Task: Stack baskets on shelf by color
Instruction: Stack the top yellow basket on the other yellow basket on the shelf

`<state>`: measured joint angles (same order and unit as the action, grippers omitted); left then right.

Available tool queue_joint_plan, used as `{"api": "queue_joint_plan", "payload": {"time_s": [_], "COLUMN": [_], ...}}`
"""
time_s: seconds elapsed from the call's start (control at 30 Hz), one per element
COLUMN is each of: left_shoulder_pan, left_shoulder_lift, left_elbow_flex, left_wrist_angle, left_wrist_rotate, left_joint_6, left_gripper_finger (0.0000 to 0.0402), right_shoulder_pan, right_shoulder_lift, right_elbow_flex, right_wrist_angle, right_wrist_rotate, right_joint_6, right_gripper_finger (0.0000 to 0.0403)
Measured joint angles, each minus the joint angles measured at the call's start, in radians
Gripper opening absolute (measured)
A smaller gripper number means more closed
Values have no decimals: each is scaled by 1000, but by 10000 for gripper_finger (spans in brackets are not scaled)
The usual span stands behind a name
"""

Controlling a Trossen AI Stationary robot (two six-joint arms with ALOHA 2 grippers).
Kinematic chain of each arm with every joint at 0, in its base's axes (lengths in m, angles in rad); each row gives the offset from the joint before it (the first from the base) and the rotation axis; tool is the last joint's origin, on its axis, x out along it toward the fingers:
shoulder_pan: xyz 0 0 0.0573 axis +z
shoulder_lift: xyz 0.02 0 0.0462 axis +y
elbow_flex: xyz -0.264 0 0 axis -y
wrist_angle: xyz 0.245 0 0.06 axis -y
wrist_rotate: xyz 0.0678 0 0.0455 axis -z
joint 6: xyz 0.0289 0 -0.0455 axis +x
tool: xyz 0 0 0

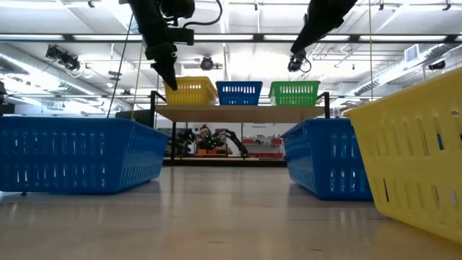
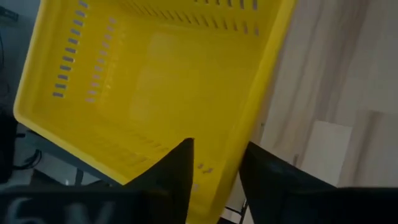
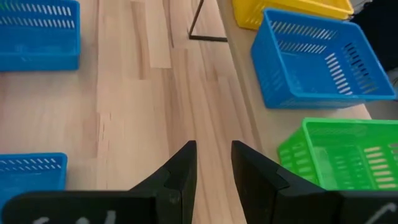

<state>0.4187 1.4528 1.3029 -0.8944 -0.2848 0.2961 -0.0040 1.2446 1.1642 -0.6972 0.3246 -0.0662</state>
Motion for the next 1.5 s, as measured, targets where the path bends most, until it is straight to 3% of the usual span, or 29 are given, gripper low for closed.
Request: {"api": "queue_joint_plan", "payload": {"time_s": [0.53, 0.8, 1.03, 1.5], "left_shoulder_pan": [-30, -53, -51, -64], "left_shoulder_lift": [0, -1, -4, -10], "left_elbow_flex": [0, -1, -1, 21], "left_wrist_angle": [-40, -53, -55, -66], "left_wrist_rotate": [8, 7, -75, -78], "left_joint_6": [-88, -85, -68, -77], "left_gripper_finger": [49, 58, 75, 90], "right_shoulder_pan": [0, 0, 0, 0], "right_shoulder_lift": [-5, -5, -5, -4], "right_elbow_flex": [0, 0, 0, 1], "right_wrist_angle": [-2, -3, -3, -3], "right_wrist_rotate": [0, 0, 0, 0], "right_joint_6": [11, 11, 13, 15], "right_gripper_finger": [107, 107, 107, 107]}}
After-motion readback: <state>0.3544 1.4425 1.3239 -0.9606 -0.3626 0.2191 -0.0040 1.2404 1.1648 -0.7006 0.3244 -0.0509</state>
